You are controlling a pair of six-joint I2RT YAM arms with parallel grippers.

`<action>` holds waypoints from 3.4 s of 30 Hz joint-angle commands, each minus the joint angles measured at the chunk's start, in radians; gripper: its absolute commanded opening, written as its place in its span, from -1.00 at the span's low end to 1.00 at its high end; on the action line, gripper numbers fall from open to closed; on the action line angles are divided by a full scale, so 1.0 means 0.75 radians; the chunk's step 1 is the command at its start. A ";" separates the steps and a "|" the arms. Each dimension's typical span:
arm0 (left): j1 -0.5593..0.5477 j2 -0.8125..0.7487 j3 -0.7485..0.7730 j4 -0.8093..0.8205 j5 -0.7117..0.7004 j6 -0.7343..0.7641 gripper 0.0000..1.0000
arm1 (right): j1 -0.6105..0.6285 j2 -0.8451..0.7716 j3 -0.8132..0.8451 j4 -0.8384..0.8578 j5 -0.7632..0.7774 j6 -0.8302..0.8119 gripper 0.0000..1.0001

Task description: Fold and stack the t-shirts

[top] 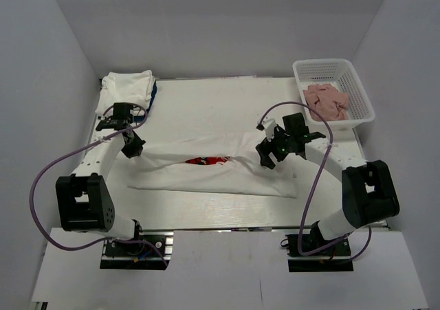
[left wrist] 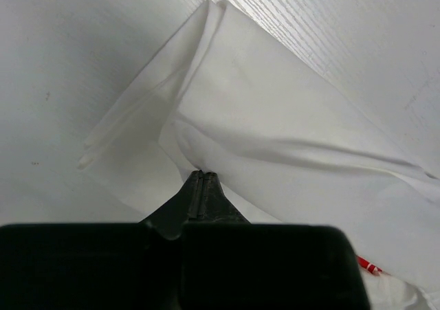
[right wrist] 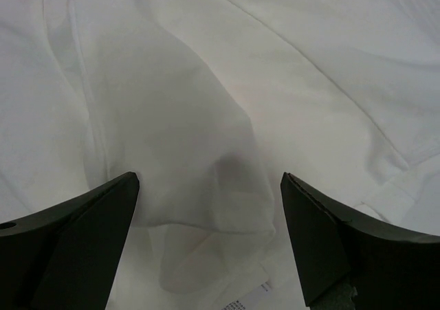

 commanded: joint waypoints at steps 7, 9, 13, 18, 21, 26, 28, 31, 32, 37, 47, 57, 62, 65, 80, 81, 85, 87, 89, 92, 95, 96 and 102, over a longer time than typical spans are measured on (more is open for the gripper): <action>0.007 0.029 0.065 -0.009 -0.072 0.021 -1.00 | 0.082 0.070 0.103 -0.025 0.080 -0.149 0.79; 0.007 0.044 0.077 -0.009 -0.087 0.021 -1.00 | 0.102 0.047 0.083 -0.074 0.015 -0.108 0.79; 0.007 0.070 0.090 -0.009 -0.113 0.021 -1.00 | 0.151 -0.022 -0.003 -0.111 -0.085 -0.021 0.79; 0.007 0.083 0.090 -0.009 -0.127 0.033 -1.00 | 0.213 -0.053 -0.042 -0.166 -0.018 0.017 0.79; 0.007 0.083 0.090 -0.009 -0.127 0.033 -1.00 | 0.243 -0.018 -0.018 -0.211 0.045 0.018 0.79; 0.007 0.083 0.090 -0.021 -0.140 0.033 -1.00 | 0.290 -0.033 -0.060 -0.144 0.217 0.082 0.79; 0.007 0.083 0.090 -0.021 -0.140 0.033 -1.00 | 0.301 -0.051 -0.083 -0.050 0.307 0.143 0.79; 0.007 0.083 0.102 -0.021 -0.128 0.033 -1.00 | 0.337 -0.090 -0.116 0.050 0.397 0.249 0.79; 0.007 0.083 0.102 -0.009 -0.127 0.033 -1.00 | 0.344 -0.090 -0.132 0.148 0.446 0.250 0.79; 0.007 0.109 0.143 0.020 -0.085 0.058 -1.00 | 0.370 -0.069 -0.138 0.196 0.718 0.268 0.23; 0.007 0.178 0.253 0.047 -0.072 0.101 -1.00 | 0.370 -0.063 -0.018 0.214 0.739 0.246 -1.00; 0.007 0.209 0.276 0.053 -0.101 0.088 -1.00 | 0.362 -0.098 0.066 0.175 0.814 0.237 -1.00; 0.007 0.307 0.467 0.116 -0.070 0.121 -1.00 | 0.356 -0.061 0.140 0.224 0.933 0.176 -1.00; 0.007 0.416 0.607 0.116 -0.058 0.133 -1.00 | 0.348 -0.014 0.213 0.261 0.990 0.115 -1.00; 0.007 0.565 0.816 0.104 -0.045 0.242 -1.00 | 0.264 0.109 0.429 0.241 0.927 0.084 -1.00; 0.007 0.541 0.793 0.104 -0.084 0.242 -1.00 | 0.260 0.096 0.412 0.222 0.890 0.088 -1.00; 0.007 0.339 0.524 0.167 -0.117 0.242 -1.00 | 0.274 -0.022 0.320 0.128 0.772 0.057 -1.00; 0.007 0.257 0.342 0.267 -0.064 0.226 -1.00 | 0.278 -0.075 0.255 0.081 0.688 0.059 -1.00; 0.007 0.175 0.244 0.343 -0.011 0.179 -1.00 | 0.294 -0.096 0.218 0.034 0.645 0.082 -1.00; 0.007 0.130 0.116 0.359 -0.013 0.134 -1.00 | 0.311 -0.102 0.177 -0.019 0.575 0.117 -1.00; 0.007 0.103 0.045 0.302 -0.066 0.097 -1.00 | 0.333 -0.143 0.105 -0.037 0.530 0.139 -1.00; 0.007 0.103 0.026 0.302 -0.080 0.097 -1.00 | 0.341 -0.151 0.050 -0.038 0.532 0.147 -1.00; 0.007 0.085 -0.101 0.274 -0.093 0.041 -1.00 | 0.376 -0.186 -0.067 -0.017 0.471 0.204 -1.00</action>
